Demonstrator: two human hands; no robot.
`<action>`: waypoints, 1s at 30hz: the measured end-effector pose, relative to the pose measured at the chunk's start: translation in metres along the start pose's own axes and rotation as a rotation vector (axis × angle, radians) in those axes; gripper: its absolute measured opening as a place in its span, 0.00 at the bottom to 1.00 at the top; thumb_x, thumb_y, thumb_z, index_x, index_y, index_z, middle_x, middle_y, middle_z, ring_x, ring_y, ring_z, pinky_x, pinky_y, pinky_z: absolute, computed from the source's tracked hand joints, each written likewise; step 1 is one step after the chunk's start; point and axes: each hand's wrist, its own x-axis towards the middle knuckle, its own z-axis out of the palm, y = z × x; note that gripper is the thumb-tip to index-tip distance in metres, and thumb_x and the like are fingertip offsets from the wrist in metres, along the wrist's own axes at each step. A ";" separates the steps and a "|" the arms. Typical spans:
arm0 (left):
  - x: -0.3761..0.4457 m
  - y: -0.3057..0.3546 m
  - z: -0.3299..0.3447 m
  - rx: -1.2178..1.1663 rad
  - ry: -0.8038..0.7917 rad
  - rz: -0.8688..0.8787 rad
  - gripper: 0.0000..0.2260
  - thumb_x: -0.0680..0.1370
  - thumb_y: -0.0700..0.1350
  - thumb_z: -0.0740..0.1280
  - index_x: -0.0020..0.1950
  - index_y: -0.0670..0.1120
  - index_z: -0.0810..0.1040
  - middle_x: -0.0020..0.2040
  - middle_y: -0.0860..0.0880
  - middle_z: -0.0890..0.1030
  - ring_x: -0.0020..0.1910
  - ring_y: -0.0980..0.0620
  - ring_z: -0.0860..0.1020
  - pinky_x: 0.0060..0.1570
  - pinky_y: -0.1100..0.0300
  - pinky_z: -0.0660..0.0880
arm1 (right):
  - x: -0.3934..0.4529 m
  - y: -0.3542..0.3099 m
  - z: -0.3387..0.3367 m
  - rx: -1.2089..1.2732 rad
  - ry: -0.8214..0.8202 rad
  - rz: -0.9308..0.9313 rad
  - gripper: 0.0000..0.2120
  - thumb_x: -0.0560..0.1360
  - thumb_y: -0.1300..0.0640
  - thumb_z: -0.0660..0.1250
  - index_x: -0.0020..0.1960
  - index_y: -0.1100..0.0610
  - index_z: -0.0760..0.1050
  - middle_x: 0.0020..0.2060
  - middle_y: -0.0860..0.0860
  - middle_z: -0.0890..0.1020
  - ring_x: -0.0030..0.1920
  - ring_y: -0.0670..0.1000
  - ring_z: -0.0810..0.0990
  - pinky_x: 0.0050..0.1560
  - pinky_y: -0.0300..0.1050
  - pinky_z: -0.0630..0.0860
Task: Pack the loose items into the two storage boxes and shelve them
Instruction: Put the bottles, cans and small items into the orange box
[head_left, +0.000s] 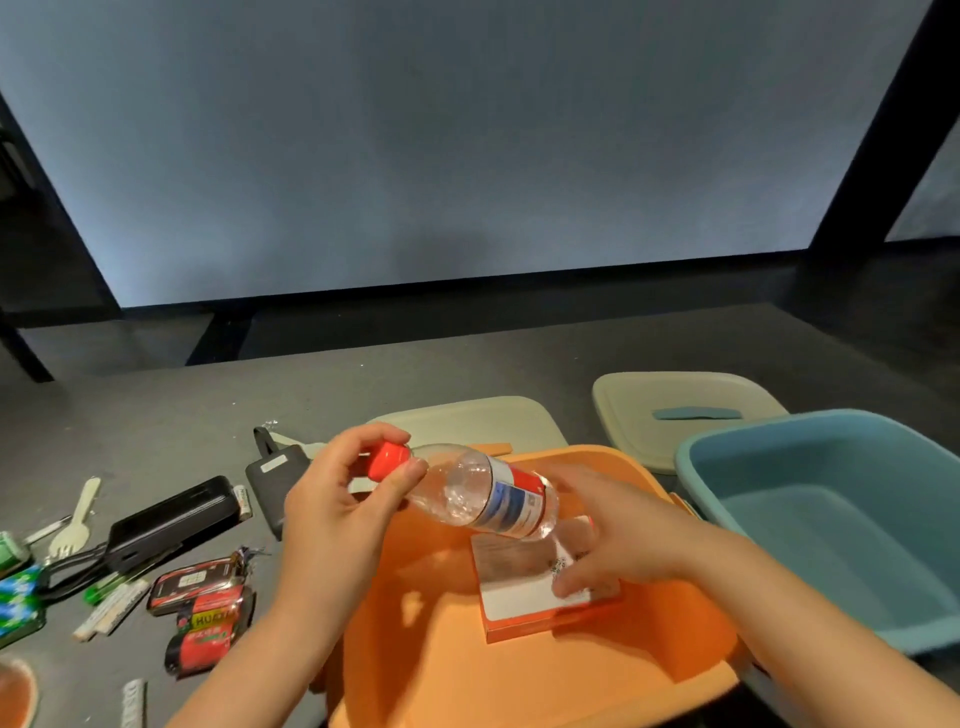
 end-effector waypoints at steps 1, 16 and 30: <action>-0.001 0.001 0.010 -0.037 -0.016 -0.031 0.09 0.69 0.49 0.72 0.48 0.57 0.79 0.47 0.58 0.79 0.45 0.57 0.79 0.38 0.58 0.81 | -0.003 -0.006 -0.004 0.039 0.071 -0.019 0.49 0.57 0.36 0.77 0.70 0.31 0.53 0.65 0.30 0.64 0.62 0.33 0.64 0.61 0.35 0.65; -0.005 -0.019 0.011 0.468 -0.204 0.033 0.20 0.72 0.52 0.71 0.63 0.57 0.72 0.59 0.63 0.74 0.53 0.60 0.73 0.55 0.68 0.66 | 0.008 -0.010 0.013 -0.146 0.286 -0.086 0.25 0.59 0.35 0.71 0.51 0.45 0.71 0.45 0.38 0.76 0.43 0.42 0.73 0.40 0.39 0.69; -0.026 -0.041 -0.008 0.553 -0.182 -0.162 0.14 0.78 0.47 0.63 0.64 0.56 0.71 0.69 0.58 0.69 0.68 0.56 0.66 0.64 0.57 0.65 | 0.018 0.000 0.024 -0.439 0.128 -0.057 0.34 0.61 0.42 0.77 0.64 0.43 0.70 0.58 0.41 0.73 0.58 0.46 0.69 0.52 0.43 0.71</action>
